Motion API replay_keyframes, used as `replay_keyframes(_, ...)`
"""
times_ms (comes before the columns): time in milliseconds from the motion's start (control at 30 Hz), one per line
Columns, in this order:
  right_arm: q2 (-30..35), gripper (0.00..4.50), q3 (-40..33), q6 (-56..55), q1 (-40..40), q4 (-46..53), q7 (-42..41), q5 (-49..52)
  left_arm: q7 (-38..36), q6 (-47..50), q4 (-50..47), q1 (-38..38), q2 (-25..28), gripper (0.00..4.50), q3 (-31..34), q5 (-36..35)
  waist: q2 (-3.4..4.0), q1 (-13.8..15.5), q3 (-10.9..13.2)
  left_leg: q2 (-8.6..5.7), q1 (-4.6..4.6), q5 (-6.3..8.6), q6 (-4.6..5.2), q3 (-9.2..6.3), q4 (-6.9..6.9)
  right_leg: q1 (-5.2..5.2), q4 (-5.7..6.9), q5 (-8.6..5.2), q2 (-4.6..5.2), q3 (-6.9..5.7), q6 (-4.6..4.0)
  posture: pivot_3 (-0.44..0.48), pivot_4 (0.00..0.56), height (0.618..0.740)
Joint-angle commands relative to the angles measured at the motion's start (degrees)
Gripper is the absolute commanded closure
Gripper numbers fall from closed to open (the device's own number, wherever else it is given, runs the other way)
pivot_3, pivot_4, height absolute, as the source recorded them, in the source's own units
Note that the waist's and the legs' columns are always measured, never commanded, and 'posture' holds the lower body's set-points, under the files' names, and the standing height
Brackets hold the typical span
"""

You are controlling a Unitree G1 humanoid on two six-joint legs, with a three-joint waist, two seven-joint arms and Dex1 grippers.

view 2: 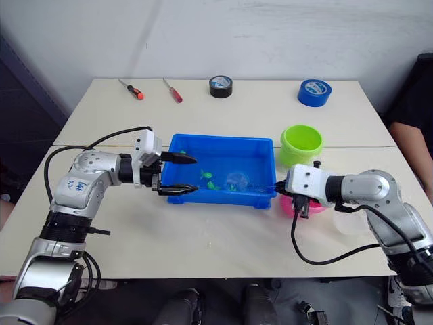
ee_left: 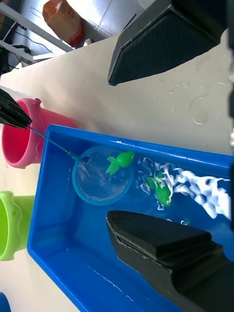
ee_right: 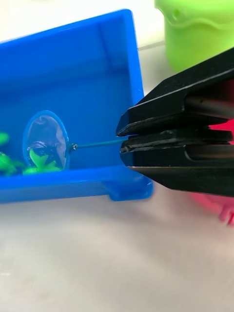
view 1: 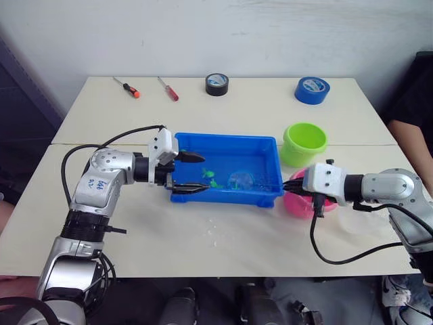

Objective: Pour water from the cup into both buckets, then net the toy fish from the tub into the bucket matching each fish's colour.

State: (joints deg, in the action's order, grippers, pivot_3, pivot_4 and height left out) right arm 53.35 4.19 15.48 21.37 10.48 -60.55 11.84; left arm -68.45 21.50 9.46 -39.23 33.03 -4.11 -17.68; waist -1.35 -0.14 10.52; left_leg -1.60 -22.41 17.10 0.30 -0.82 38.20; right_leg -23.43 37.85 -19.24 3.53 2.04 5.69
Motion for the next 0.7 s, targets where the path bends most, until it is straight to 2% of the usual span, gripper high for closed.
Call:
replay_keyframes(33, -0.5, 4.50, -4.2, 8.9, -0.9, 4.2, 0.0, 6.8, -0.7, -0.6, -0.4, -1.3, 0.3, 0.05, 0.9, -1.3, 0.00, 0.0, 0.0, 0.00, 0.00, 0.00, 0.00, 0.00, -0.01, 0.00, 0.00, 0.00, 0.00, 0.00, 0.00, 0.000, 0.150, 0.736)
replay_keyframes(267, -1.2, 4.50, -11.6, 20.3, -4.4, 10.5, 4.7, 14.0, -2.0, 0.9, 2.2, -3.2, -1.3, 0.05, 1.2, -3.2, 0.00, 0.1, 0.0, -0.01, -0.02, 0.09, 0.15, -0.04, -0.01, 0.01, -0.02, 0.00, 0.02, -0.02, 0.00, 0.000, 0.150, 0.736)
replay_keyframes(467, -1.2, 4.50, -25.3, 31.8, -10.9, 21.3, 10.4, 23.8, -4.4, 3.3, 4.5, -7.0, -4.7, 0.05, 1.1, -6.2, -0.01, 0.6, 0.0, -0.01, -0.12, 0.09, 0.15, -0.11, 0.02, 0.00, -0.06, 0.00, 0.02, -0.08, 0.00, 0.000, 0.150, 0.736)
replay_keyframes(700, -2.4, 4.50, -45.5, 40.3, -24.7, 33.6, 15.0, 30.5, -8.4, 0.0, 11.4, -12.2, -8.3, 0.05, -1.4, -4.9, -0.01, 1.5, 0.0, -0.01, -0.10, 0.14, 0.24, -0.07, 0.00, 0.01, -0.06, 0.00, 0.00, -0.06, 0.00, 0.000, 0.150, 0.736)
